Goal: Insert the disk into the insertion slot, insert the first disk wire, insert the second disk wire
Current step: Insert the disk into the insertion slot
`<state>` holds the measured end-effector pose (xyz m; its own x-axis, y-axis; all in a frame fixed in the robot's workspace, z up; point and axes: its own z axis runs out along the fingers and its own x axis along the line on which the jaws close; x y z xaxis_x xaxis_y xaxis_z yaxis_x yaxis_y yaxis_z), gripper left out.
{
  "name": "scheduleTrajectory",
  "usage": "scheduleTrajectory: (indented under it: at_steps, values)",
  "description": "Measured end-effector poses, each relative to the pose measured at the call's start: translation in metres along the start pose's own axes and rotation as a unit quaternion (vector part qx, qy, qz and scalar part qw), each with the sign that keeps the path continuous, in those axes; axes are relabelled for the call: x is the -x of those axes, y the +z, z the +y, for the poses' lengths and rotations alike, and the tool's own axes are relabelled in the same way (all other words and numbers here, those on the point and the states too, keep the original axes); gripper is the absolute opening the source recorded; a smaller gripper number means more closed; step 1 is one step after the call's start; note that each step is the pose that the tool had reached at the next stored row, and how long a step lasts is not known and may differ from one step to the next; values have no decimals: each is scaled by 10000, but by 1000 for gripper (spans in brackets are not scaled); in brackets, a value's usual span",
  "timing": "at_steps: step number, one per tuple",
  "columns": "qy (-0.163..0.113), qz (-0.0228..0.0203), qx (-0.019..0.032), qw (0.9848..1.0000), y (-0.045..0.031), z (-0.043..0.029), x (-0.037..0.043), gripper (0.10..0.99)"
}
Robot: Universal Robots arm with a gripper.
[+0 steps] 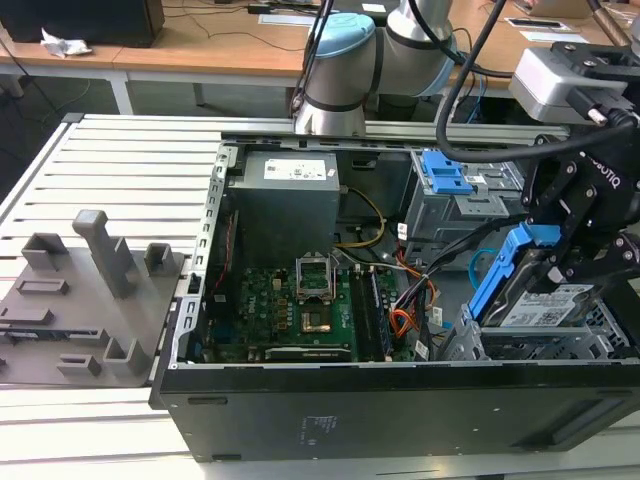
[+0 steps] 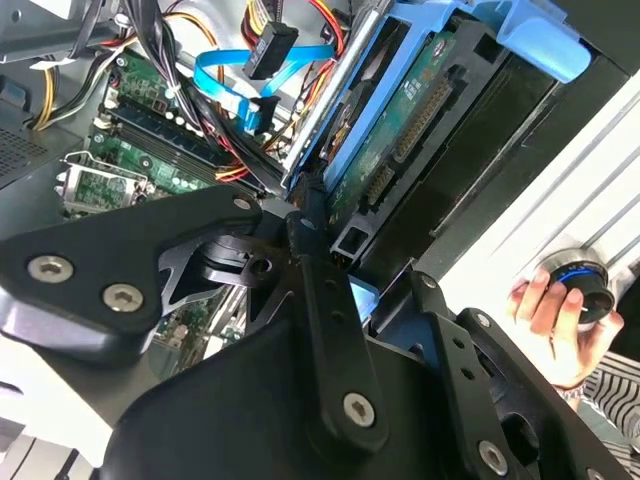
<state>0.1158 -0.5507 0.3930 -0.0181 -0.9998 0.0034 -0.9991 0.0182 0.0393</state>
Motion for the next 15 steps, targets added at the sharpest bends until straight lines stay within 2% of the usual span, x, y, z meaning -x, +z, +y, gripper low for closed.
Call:
scheduleTrajectory:
  at_steps: [6,7,8,10,15]
  values:
    - [0,-1,0,10000,4,0,0,365]
    - [0,0,0,10000,4,0,0,376]
    - [0,-1,0,10000,5,0,0,439]
    - [0,-1,0,10000,5,0,0,424]
    - [0,0,0,10000,5,0,0,118]
